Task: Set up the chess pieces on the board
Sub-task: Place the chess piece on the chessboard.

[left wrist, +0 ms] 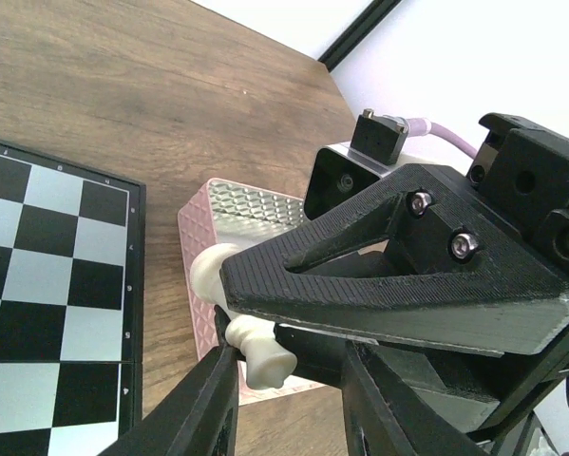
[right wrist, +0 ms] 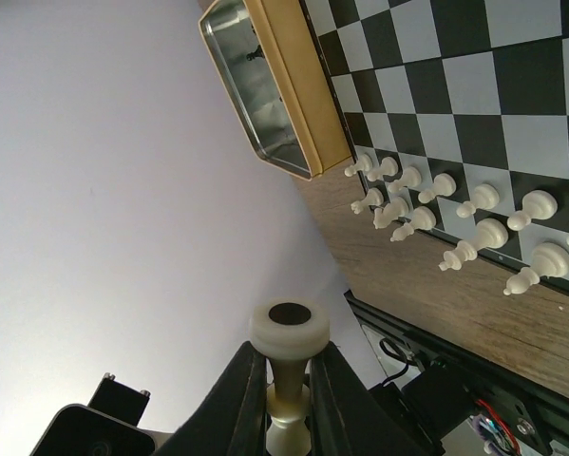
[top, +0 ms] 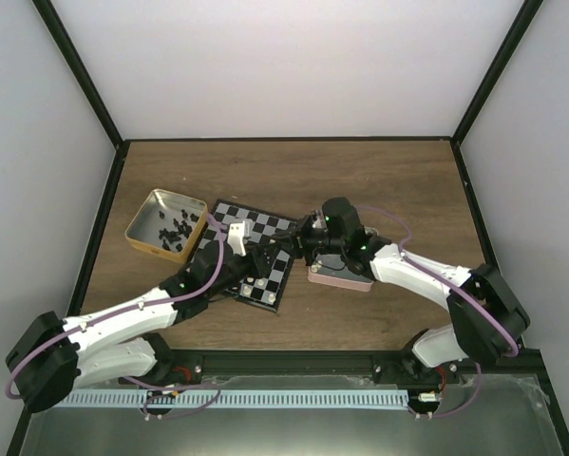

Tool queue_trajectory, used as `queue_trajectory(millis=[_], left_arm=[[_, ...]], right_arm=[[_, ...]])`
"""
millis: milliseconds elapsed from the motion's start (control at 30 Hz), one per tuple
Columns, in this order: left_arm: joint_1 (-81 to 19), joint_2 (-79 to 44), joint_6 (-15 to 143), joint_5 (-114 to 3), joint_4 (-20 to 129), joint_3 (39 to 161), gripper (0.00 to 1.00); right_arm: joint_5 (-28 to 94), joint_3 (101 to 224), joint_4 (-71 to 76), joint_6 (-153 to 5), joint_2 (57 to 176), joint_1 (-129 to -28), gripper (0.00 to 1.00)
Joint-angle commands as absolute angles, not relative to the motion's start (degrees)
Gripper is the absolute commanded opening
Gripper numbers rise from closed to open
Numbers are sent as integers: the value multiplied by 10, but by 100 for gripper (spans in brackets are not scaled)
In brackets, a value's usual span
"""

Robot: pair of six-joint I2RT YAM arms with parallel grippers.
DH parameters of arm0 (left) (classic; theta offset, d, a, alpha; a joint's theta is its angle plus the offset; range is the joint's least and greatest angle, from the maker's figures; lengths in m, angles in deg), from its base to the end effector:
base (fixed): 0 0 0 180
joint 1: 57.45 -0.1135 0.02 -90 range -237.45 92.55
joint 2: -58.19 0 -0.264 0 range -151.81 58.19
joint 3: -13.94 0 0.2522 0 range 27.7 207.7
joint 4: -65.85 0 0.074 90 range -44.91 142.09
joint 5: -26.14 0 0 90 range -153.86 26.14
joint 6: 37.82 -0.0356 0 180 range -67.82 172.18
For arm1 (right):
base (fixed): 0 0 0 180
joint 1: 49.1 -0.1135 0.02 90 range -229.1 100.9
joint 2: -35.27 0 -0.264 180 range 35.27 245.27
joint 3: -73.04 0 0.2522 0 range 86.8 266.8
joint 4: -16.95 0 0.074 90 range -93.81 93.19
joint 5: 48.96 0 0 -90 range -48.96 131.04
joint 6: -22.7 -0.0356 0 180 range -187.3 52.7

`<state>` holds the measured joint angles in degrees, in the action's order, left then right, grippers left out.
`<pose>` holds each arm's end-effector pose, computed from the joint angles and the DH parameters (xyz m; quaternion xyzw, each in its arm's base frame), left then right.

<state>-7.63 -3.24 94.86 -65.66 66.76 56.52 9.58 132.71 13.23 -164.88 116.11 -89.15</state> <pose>0.1536 -0.1801 0.2301 0.0411 0.8076 -0.4161 0.4159 0.2237 0.2123 0.2391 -0.2625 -0.7814 -0.5655 0.0259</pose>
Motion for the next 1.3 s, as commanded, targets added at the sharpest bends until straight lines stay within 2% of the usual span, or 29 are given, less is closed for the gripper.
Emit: queue_trajectory(millis=[0,200,267,367,700,867,1000,1100,1267], left_arm=[[-74,-26,938,-696,666,571,31],[-74,-20,924,-720,646,582,28],[-74,-18,902,-722,637,587,32],[-74,-12,890,-722,643,580,32],[-74,-16,873,-706,662,574,8],[-74,-8,868,-706,615,586,5],[-75,2,866,-703,494,631,5],[-75,11,866,-686,377,667,5],[-76,10,864,-660,159,737,5]], right_arm=[[77,1331,148,-1651,1165,-903,12],[66,1334,148,-1642,1174,-906,12],[63,1332,152,-1641,1176,-907,12],[57,1331,159,-1643,1177,-907,12],[41,1334,167,-1630,1186,-908,13],[78,1347,134,-1580,1178,-907,39],[128,1362,81,-1523,1158,-898,59],[163,1353,47,-1496,1134,-882,63],[227,1329,3,-1465,1080,-857,65]])
